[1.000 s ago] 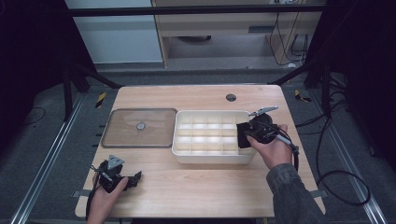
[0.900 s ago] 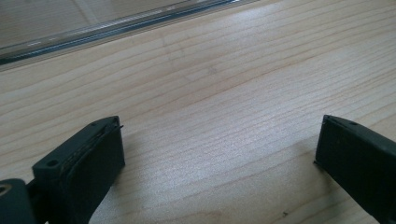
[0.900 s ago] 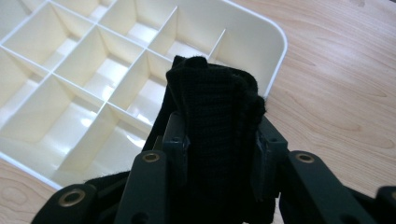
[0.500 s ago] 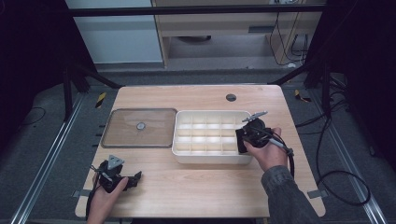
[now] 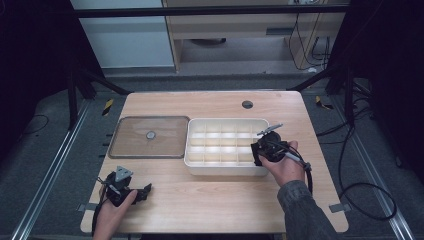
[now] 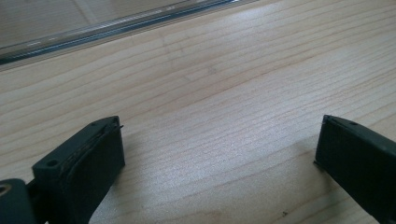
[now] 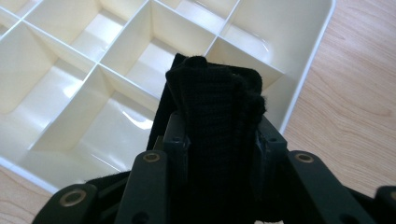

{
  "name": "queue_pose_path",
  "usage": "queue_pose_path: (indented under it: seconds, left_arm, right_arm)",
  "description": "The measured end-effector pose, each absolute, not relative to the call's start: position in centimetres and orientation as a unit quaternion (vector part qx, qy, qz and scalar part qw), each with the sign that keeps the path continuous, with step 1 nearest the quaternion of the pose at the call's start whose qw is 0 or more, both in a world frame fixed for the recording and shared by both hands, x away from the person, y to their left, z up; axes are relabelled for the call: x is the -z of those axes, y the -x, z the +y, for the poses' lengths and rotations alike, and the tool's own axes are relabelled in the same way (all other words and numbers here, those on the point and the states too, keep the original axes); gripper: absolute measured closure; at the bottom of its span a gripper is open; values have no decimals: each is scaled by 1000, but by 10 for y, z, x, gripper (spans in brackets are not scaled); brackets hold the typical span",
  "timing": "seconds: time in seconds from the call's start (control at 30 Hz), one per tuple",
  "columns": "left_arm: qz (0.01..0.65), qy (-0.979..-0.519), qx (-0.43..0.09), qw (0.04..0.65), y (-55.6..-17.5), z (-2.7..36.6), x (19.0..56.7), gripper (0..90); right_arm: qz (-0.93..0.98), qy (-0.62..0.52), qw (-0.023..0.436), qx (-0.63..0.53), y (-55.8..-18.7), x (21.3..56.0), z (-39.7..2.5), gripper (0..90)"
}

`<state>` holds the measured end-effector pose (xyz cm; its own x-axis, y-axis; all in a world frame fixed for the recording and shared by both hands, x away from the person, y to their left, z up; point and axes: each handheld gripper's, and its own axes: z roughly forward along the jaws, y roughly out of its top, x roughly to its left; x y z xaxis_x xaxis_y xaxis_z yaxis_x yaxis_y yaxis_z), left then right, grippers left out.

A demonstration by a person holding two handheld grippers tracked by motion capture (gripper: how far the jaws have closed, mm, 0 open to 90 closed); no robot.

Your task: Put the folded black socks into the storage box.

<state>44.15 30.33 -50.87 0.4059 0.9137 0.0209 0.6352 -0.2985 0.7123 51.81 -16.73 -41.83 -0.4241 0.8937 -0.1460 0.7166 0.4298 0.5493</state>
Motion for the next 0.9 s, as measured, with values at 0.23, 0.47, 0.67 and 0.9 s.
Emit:
queue_pose_path:
  seconds: [0.23,0.47,0.67,0.9]
  left_arm:
    - [499,-775,-218,319,-442,303,509,2]
    - [500,-775,-218,319,-442,303,509,3]
    - [500,-775,-218,319,-442,303,509,2]
    - [500,-775,-218,319,-441,303,509,2]
  right_arm:
    - [819,-495,203,-208,-518,422,-167,651]
    - [817,-500,194,-209,-517,427,-167,653]
    - [820,-499,193,-205,-515,430,-167,654]
    - [821,-499,189,-202,-515,432,-167,657]
